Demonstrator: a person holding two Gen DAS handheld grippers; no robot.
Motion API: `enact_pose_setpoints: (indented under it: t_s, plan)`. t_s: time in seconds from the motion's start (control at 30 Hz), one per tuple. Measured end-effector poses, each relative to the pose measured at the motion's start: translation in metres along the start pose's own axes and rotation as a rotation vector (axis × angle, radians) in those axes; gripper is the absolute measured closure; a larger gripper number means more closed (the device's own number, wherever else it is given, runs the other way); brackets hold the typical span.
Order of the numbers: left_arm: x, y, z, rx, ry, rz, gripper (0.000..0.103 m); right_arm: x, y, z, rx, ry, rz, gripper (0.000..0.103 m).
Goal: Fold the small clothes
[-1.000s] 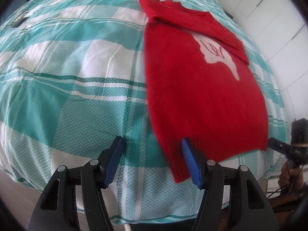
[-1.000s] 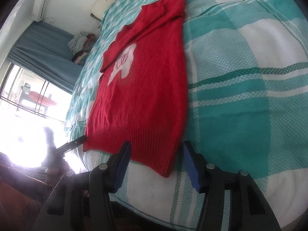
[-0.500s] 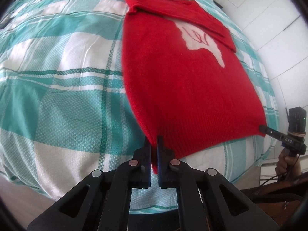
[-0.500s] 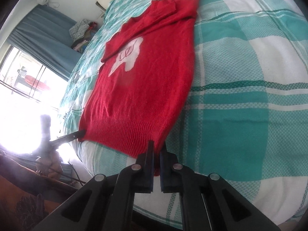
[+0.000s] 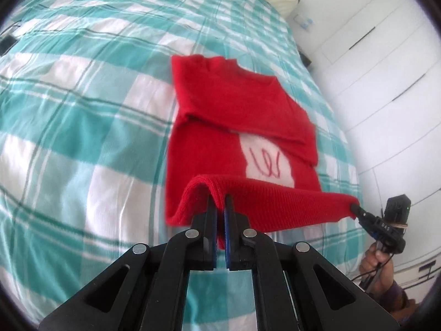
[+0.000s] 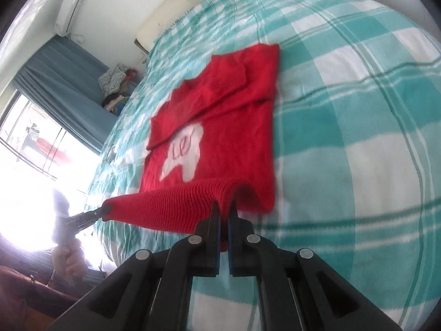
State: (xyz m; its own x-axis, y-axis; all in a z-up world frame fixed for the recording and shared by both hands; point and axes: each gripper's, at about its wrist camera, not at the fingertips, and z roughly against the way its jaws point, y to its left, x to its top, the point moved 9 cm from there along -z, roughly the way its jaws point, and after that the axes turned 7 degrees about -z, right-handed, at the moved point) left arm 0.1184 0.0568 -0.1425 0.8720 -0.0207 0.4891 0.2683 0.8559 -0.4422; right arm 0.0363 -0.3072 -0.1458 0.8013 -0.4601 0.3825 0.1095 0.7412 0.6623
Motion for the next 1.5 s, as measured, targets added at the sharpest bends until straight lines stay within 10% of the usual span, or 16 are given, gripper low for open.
enact_pose_setpoints:
  t_s: [0.33,0.43,0.53,0.77,0.97,1.23,1.5]
  plan:
    - [0.168,0.033,-0.111,0.177,-0.07,-0.017,0.094,0.188,-0.012,-0.121,-0.003,-0.133,-0.053,0.099]
    - [0.188,0.056,-0.127,0.242,-0.066,0.076,0.048,0.219,-0.021,-0.15,-0.012,-0.152,-0.12,0.087]
    - [0.189,0.075,-0.11,0.253,-0.12,0.149,0.033,0.227,-0.023,-0.143,0.012,-0.207,-0.181,0.067]
    - [0.133,0.054,-0.08,0.298,-0.1,-0.078,0.017,0.174,0.005,-0.107,-0.131,-0.163,0.134,0.061]
    - [0.136,0.01,-0.134,0.236,0.034,-0.251,0.016,0.103,0.007,-0.113,-0.186,-0.094,0.287,0.055]
    - [0.201,0.082,-0.141,0.41,-0.01,0.045,0.025,0.058,0.006,-0.085,-0.197,-0.117,0.262,0.055]
    - [0.125,0.021,-0.061,0.509,-0.029,-0.36,0.01,0.041,-0.016,-0.066,-0.407,-0.106,0.365,0.048]
